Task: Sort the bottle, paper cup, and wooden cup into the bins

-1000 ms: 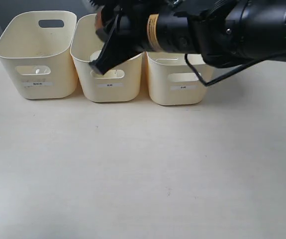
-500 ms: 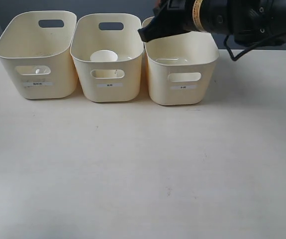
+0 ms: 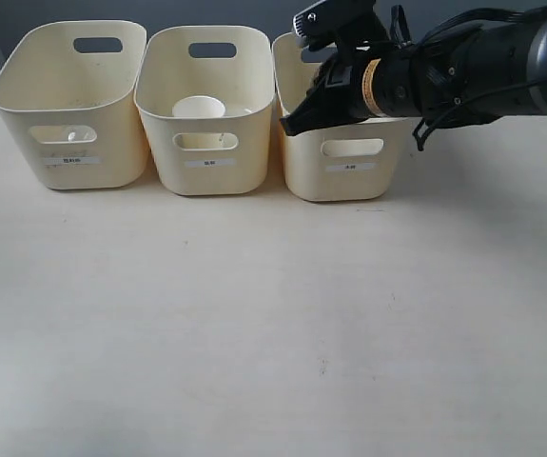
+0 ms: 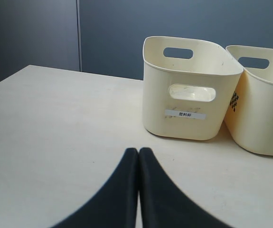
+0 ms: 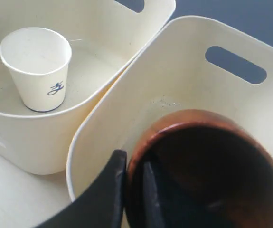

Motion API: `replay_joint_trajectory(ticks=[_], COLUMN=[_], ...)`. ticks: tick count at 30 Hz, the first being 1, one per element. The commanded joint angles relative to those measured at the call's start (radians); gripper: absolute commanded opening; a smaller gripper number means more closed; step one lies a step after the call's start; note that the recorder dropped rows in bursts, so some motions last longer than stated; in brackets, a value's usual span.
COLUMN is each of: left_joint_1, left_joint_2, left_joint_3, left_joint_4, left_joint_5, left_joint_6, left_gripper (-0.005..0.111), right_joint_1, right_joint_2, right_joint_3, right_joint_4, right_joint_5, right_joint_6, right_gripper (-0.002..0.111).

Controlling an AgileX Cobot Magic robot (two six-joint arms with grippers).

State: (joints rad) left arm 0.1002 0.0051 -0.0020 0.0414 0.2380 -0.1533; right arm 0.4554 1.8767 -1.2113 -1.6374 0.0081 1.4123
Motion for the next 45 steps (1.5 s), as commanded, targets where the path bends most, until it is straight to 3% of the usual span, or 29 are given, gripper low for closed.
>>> replay_joint_trajectory(ticks=[1,4,12,27,31,45], left_joint_1=[-0.003,-0.003,-0.003,-0.003,-0.003,-0.003], left_joint_2=[-0.005,-0.005,-0.005,-0.005,-0.005,-0.005], left_joint_3=[0.002,0.002,0.002,0.002,0.002,0.002], left_joint_4=[0.001,0.001,0.001,0.001,0.001,0.001], left_joint_5=[-0.007,-0.007,-0.007,-0.007,-0.007,-0.007], left_joint_6=[-0.001,-0.001,-0.001,-0.001,-0.001,-0.001], left_gripper=[0.000,0.000,0.000,0.000,0.000,0.000], right_joint_1=[-0.009,-0.009,-0.009,-0.009,-0.015,-0.025], right_joint_2=[0.003,0.003,0.003,-0.091,-0.211,-0.663], right_joint_3=[0.000,0.000,0.000,0.023,0.115,0.442], right_joint_4=[0.006,0.006,0.017,0.080,0.049,0.053], right_joint_5=[0.008,0.006,0.008,0.108,0.192,0.224], right_joint_6=[-0.001,-0.001,-0.001,-0.001,-0.001,-0.001], right_gripper=[0.000,0.002,0.031,0.031,0.031,0.031])
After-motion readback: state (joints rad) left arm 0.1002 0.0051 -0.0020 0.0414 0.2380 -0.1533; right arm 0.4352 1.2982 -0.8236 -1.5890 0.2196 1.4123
